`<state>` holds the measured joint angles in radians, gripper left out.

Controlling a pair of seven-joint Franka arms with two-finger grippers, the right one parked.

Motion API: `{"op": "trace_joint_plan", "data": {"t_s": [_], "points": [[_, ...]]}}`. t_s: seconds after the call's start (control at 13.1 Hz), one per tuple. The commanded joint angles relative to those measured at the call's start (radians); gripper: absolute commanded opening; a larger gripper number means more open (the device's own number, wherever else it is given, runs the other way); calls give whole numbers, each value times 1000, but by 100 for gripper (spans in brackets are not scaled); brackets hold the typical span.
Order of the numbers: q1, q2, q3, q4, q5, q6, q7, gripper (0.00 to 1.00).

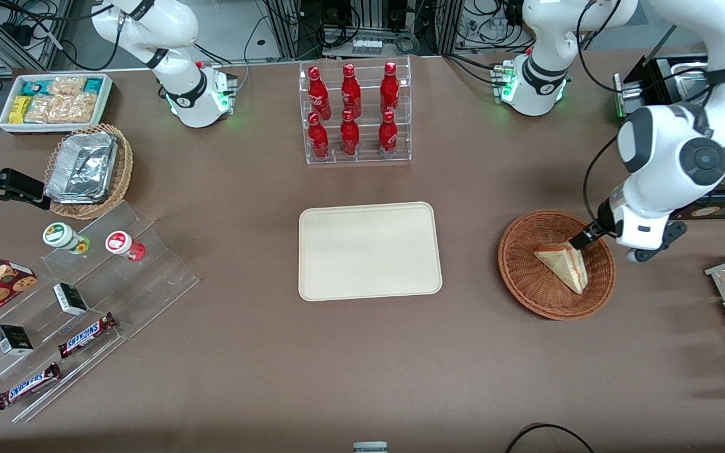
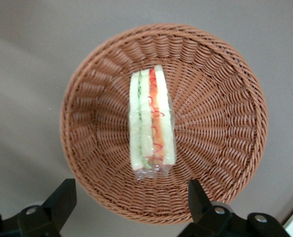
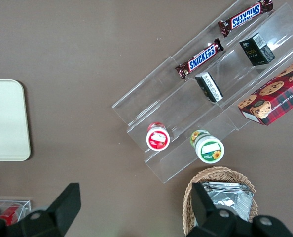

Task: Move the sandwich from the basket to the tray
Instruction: 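Lower the open left gripper around the wrapped sandwich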

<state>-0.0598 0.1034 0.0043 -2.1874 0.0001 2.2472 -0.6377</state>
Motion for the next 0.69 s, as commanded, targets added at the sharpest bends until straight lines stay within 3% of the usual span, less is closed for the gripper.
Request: {"op": "trace_joint_plan", "data": {"t_s": [0.0,0.61], "points": [[-26,47,3,-8,-11,58,-40,100],[-25,90,5,-18,-11,117,-40,100]]}}
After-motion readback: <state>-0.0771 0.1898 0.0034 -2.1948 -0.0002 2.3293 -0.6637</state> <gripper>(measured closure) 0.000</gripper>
